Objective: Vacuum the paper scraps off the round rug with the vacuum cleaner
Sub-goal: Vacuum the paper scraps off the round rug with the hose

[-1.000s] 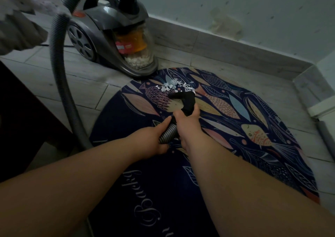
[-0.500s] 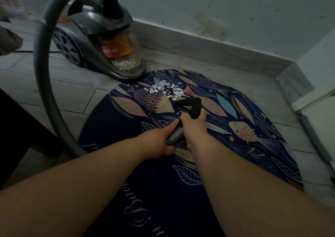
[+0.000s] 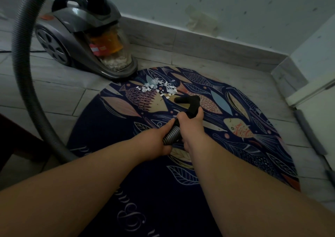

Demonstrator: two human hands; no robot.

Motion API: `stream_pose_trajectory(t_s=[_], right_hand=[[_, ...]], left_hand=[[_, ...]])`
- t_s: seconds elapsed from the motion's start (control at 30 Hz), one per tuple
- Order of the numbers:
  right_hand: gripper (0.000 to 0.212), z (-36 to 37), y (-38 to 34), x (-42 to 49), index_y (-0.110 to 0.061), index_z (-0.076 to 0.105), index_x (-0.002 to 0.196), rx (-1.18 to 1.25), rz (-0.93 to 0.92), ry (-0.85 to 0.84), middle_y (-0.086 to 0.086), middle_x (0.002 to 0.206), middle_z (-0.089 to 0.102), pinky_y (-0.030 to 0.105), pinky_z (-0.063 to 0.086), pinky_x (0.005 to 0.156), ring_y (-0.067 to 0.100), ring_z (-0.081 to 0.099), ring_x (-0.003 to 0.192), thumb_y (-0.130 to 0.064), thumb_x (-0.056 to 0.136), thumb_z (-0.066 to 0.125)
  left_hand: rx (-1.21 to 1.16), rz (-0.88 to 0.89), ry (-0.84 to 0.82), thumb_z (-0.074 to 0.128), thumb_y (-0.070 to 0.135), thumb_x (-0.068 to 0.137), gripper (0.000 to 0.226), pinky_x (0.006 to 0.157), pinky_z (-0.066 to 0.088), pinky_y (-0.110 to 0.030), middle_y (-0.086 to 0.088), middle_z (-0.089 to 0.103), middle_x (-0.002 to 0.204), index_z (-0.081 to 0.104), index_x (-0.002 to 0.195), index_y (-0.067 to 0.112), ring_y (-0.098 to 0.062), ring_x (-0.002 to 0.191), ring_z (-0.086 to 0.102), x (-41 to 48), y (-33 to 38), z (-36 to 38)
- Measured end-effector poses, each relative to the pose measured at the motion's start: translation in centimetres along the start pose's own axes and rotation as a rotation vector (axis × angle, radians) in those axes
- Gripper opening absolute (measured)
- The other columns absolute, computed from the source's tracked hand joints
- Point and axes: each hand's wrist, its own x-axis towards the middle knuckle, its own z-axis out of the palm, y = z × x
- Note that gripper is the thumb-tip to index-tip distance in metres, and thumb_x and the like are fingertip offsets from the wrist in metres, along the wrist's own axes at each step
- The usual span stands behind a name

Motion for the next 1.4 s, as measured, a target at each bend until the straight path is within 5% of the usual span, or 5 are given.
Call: stream_pose_trajectory(t_s=[0.13, 0.77, 1.03, 1.4], right_hand=[[0.086, 1.0, -0.1, -0.1, -0.048, 0.0, 0.154, -0.018, -0.007, -0.002, 0.009, 0.132, 0.053, 0.043, 0.052, 0.079, 0.026, 0.058, 0.093, -0.029, 0.095, 0.059], [0.085, 6.7, -1.0, -0.5, -0.05, 0.002, 0.153, -0.065, -0.038, -0.075, 0.005, 0.121, 0.052, 0.055, 0.054, 0.092, 0.028, 0.06, 0.096, -0.028, 0.093, 0.057], [0.084, 8.2, -1.5, -0.7, -0.051, 0.003, 0.153, -0.114, -0.044, -0.106, 0.01, 0.144, 0.043, 0.055, 0.052, 0.095, 0.032, 0.056, 0.108, -0.029, 0.092, 0.056], [0.084, 10.8, -2.1, -1.2, -0.051, 0.002, 0.153, -0.166, -0.046, -0.169, 0.008, 0.128, 0.048, 0.054, 0.052, 0.094, 0.028, 0.056, 0.096, -0.032, 0.093, 0.057]], left_hand=[[-0.016, -0.02, 0.01, 0.058, 0.035, 0.09, 0.091, 0.081, 0.043, -0.022, -0.009, 0.056, 0.125, -0.012, 0.148, 0.038, -0.019, 0.096, 0.056, -0.2, -0.8, -0.3], [-0.057, -0.09, 0.053, 0.057, 0.033, 0.09, 0.091, 0.075, 0.039, -0.021, -0.009, 0.057, 0.12, -0.012, 0.149, 0.038, -0.017, 0.091, 0.055, -1.6, -4.8, -2.5], [-0.075, -0.109, 0.078, 0.059, 0.037, 0.089, 0.092, 0.074, 0.037, -0.019, -0.006, 0.058, 0.121, -0.012, 0.148, 0.038, -0.014, 0.088, 0.053, -1.9, -6.0, -2.9], [-0.11, -0.153, 0.116, 0.059, 0.034, 0.089, 0.093, 0.075, 0.04, -0.022, -0.007, 0.059, 0.116, -0.012, 0.149, 0.038, -0.014, 0.085, 0.052, -3.1, -7.8, -4.0]])
